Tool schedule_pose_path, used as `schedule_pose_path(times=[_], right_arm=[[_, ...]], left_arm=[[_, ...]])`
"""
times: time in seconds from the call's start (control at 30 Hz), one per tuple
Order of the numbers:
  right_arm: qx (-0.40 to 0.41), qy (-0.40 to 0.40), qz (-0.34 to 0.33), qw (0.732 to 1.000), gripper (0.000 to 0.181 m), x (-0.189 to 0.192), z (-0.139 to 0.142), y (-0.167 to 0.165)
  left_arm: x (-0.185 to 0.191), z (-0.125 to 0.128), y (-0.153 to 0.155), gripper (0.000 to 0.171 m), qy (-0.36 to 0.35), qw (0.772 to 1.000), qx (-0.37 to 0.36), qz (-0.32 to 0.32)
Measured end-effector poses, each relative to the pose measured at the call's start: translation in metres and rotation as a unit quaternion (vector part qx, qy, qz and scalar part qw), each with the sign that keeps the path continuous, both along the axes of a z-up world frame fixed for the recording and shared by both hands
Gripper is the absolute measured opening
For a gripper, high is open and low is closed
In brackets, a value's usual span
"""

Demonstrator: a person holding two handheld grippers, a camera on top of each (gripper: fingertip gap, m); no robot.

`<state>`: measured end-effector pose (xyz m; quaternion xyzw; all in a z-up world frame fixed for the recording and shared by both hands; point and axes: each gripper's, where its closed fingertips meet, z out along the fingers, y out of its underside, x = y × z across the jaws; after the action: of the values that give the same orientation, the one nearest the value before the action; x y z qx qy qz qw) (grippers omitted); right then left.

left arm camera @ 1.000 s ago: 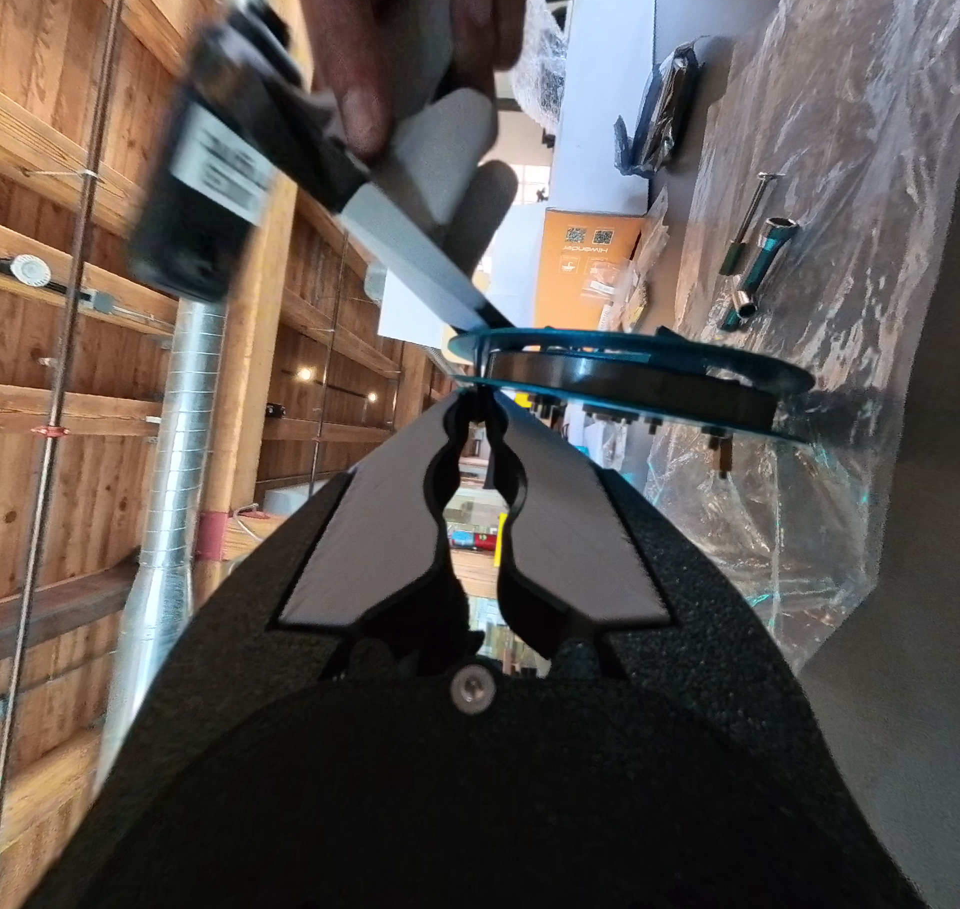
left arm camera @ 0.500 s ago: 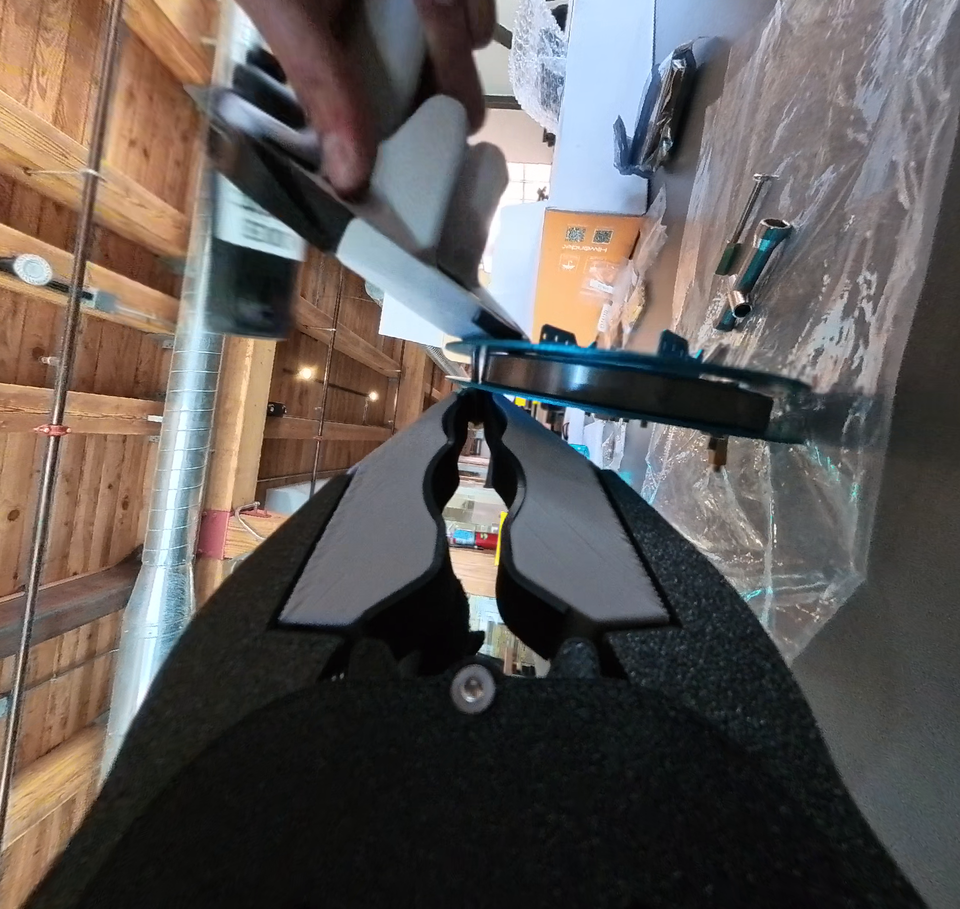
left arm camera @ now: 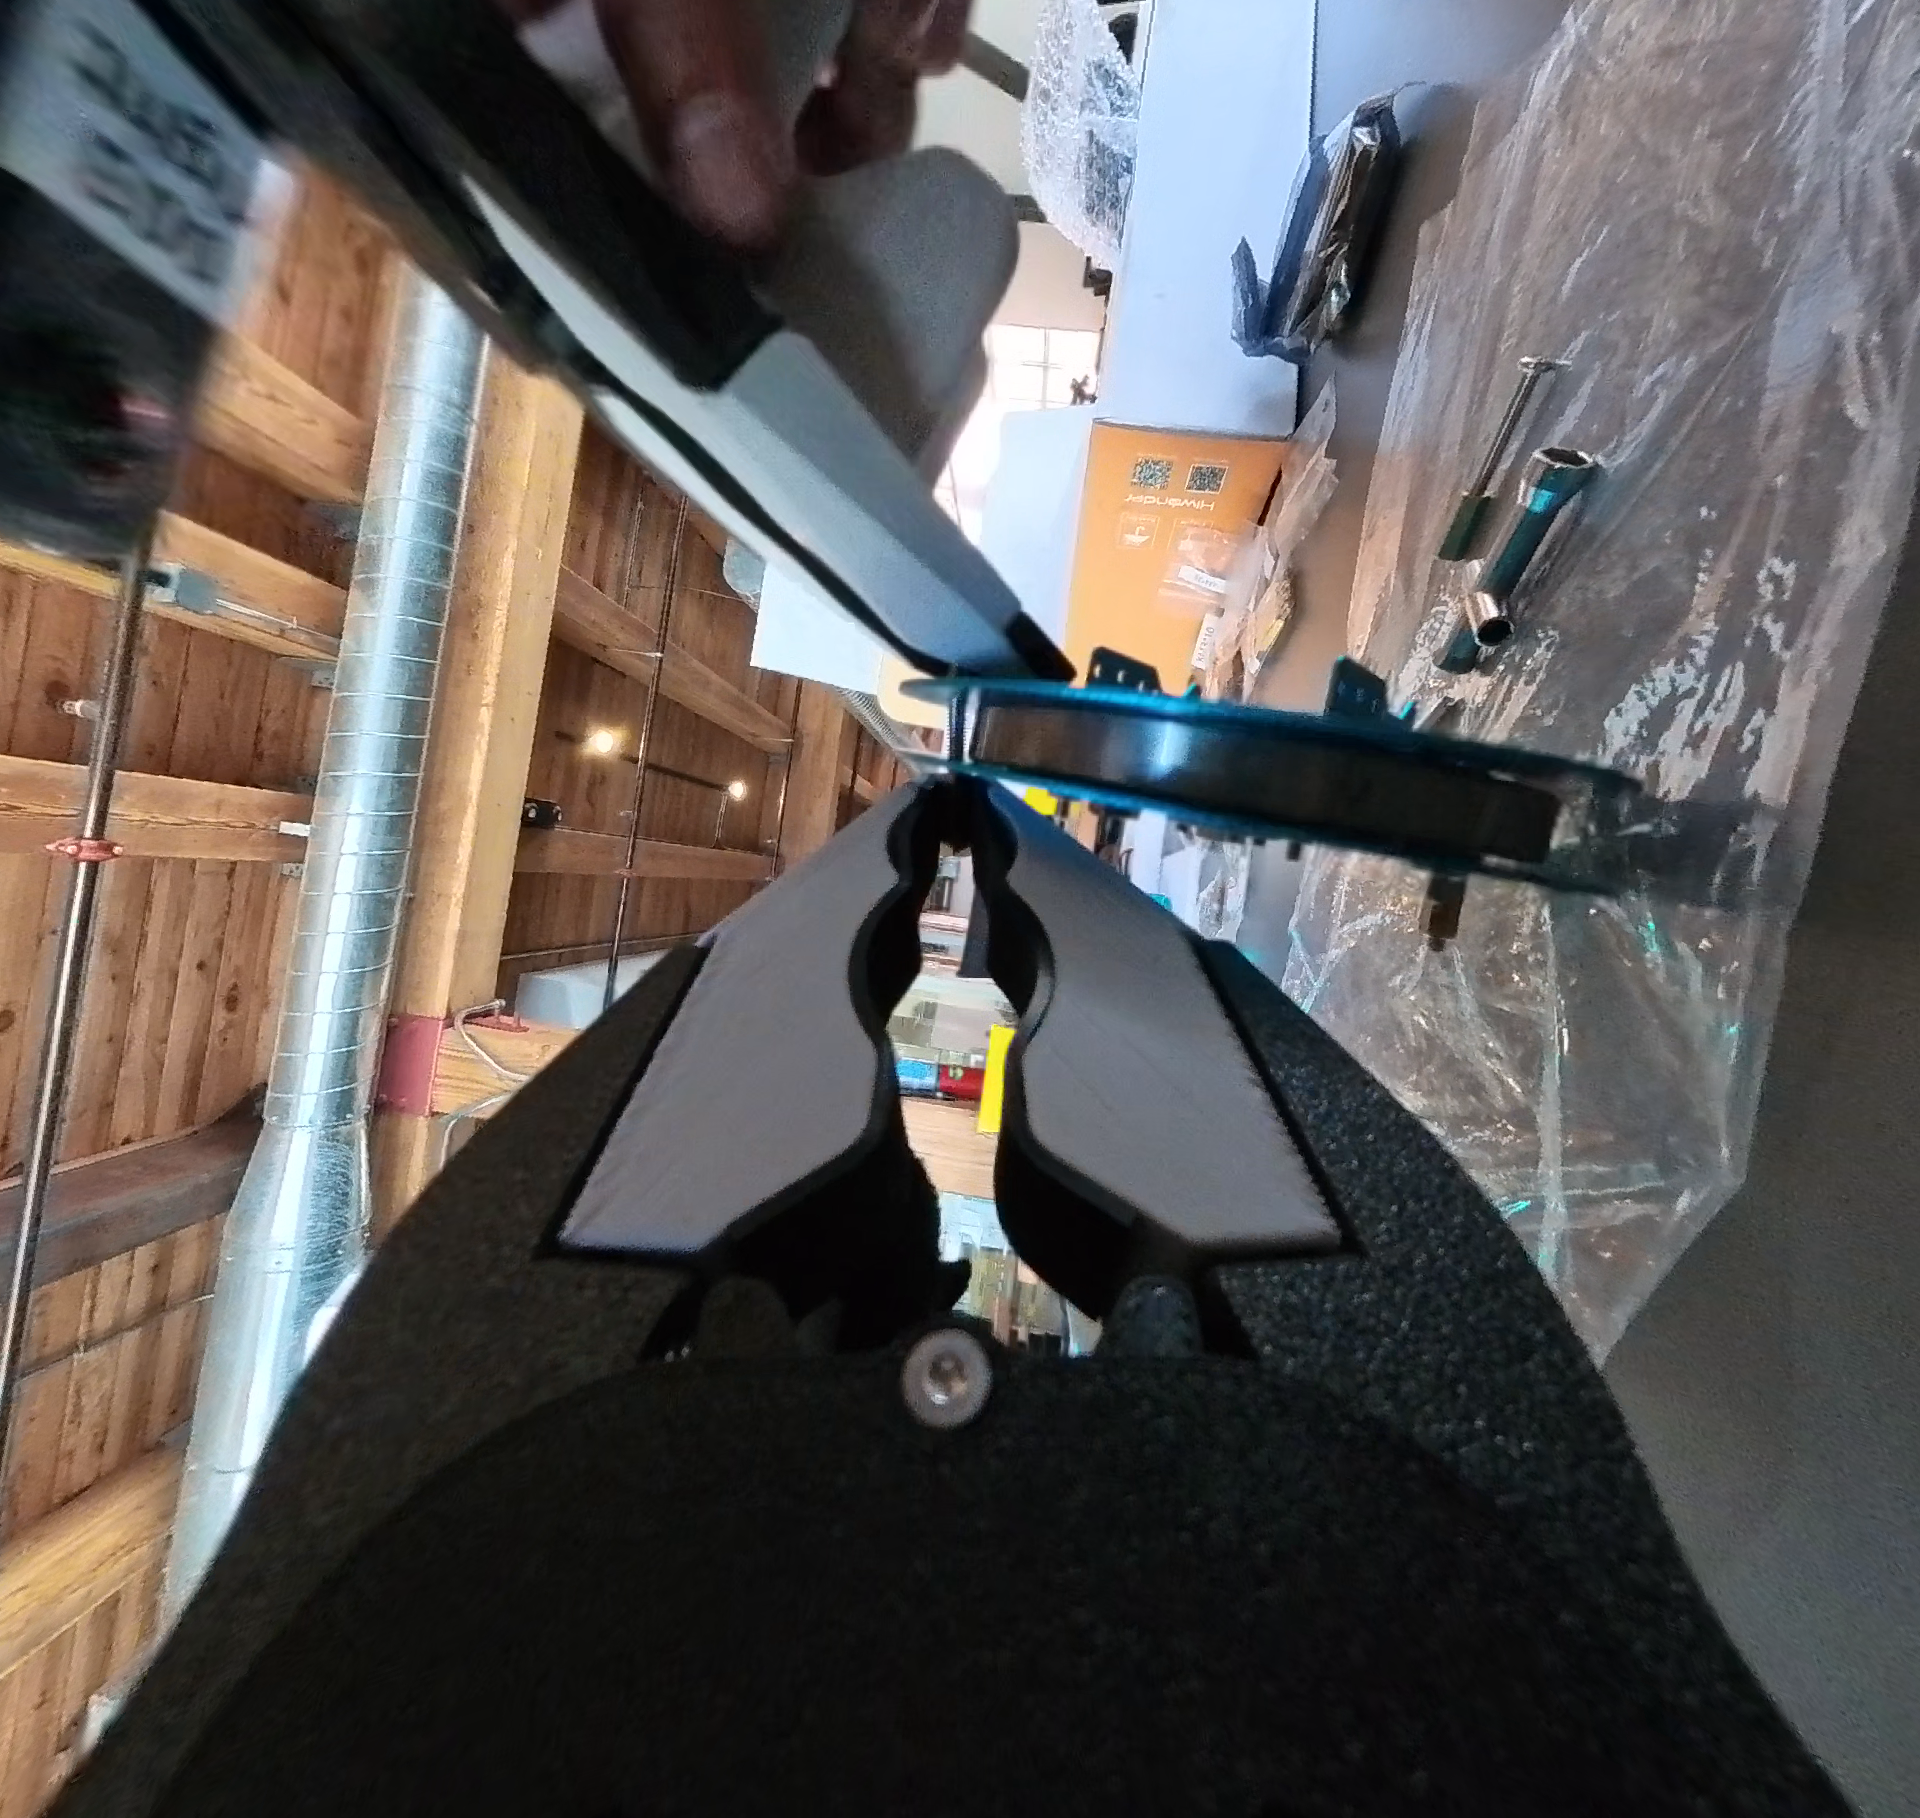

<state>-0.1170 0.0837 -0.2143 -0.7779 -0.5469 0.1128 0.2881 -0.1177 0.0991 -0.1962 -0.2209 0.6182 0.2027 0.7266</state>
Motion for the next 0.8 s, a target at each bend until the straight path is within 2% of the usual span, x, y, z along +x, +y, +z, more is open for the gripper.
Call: schedule_pose_path(times=[0.07, 0.13, 0.17, 0.23, 0.27, 0.3, 0.33, 0.37, 0.43, 0.47, 0.5, 0.53, 0.57, 0.6, 0.63, 0.67, 0.7, 0.73, 0.8], right_arm=[[0.135, -0.107, 0.021, 0.985, 0.003, 0.003, 0.001, 0.007], [0.186, -0.172, 0.043, 0.966, 0.003, 0.004, 0.001, 0.007], [0.156, -0.165, 0.039, 0.973, 0.002, 0.003, 0.000, 0.004], [0.013, -0.082, 0.009, 0.996, 0.002, 0.000, -0.003, -0.005], [-0.080, -0.024, -0.014, 0.996, 0.001, -0.002, -0.003, -0.008], [-0.193, 0.039, -0.045, 0.979, 0.001, -0.004, -0.003, -0.013], [-0.304, 0.101, -0.069, 0.945, 0.000, -0.006, -0.001, -0.016], [-0.405, 0.155, -0.086, 0.897, 0.000, -0.008, 0.002, -0.019], [-0.572, 0.250, -0.111, 0.773, 0.002, -0.010, 0.008, -0.021], [-0.629, 0.291, -0.117, 0.711, 0.002, -0.011, 0.012, -0.020], [-0.667, 0.319, -0.112, 0.664, 0.003, -0.013, 0.016, -0.021], [-0.687, 0.333, -0.110, 0.636, 0.003, -0.014, 0.017, -0.023], [-0.679, 0.336, -0.103, 0.644, 0.003, -0.015, 0.017, -0.025], [-0.651, 0.330, -0.098, 0.677, 0.003, -0.015, 0.016, -0.026], [-0.607, 0.315, -0.094, 0.723, 0.003, -0.015, 0.014, -0.026], [-0.541, 0.293, -0.084, 0.784, 0.003, -0.014, 0.011, -0.024], [-0.457, 0.261, -0.070, 0.847, 0.003, -0.012, 0.007, -0.021], [-0.373, 0.221, -0.056, 0.899, 0.005, -0.009, 0.004, -0.018], [-0.195, 0.123, -0.014, 0.973, 0.015, -0.006, 0.000, -0.016]], left_arm=[[0.000, 0.000, 0.000, 0.002, 0.001, 1.000, 0.003, 0.003], [0.000, 0.000, 0.001, 0.002, 0.001, 1.000, 0.004, 0.004], [0.000, 0.000, 0.000, 0.002, 0.001, 1.000, 0.005, 0.003], [0.000, 0.000, -0.003, 0.002, 0.002, 1.000, 0.008, 0.001], [0.000, 0.000, -0.003, 0.002, 0.003, 1.000, 0.009, 0.002], [0.000, -0.001, -0.003, 0.002, 0.003, 1.000, 0.009, 0.002], [0.000, -0.001, -0.003, 0.001, 0.003, 1.000, 0.007, 0.002], [0.001, -0.001, -0.003, 0.001, 0.005, 1.000, 0.009, 0.003], [0.000, 0.001, -0.003, 0.001, 0.001, 1.000, 0.021, 0.006], [-0.001, 0.002, -0.001, 0.001, 0.002, 1.000, 0.024, 0.010], [-0.001, 0.001, 0.000, 0.002, 0.003, 1.000, 0.018, 0.007], [-0.001, 0.001, -0.002, 0.002, 0.002, 1.000, 0.021, 0.005], [-0.002, 0.001, -0.003, 0.002, 0.002, 1.000, 0.026, 0.006], [-0.002, 0.001, -0.003, 0.002, 0.001, 1.000, 0.020, 0.003], [-0.002, 0.001, -0.003, 0.002, -0.001, 1.000, 0.015, 0.001], [-0.002, 0.001, -0.003, 0.002, -0.001, 1.000, 0.014, 0.003], [-0.001, 0.001, -0.003, 0.002, 0.000, 1.000, 0.011, 0.002], [-0.001, 0.001, -0.002, 0.002, -0.001, 1.000, 0.007, 0.001], [0.000, 0.001, -0.003, 0.002, 0.000, 1.000, 0.005, 0.000]])
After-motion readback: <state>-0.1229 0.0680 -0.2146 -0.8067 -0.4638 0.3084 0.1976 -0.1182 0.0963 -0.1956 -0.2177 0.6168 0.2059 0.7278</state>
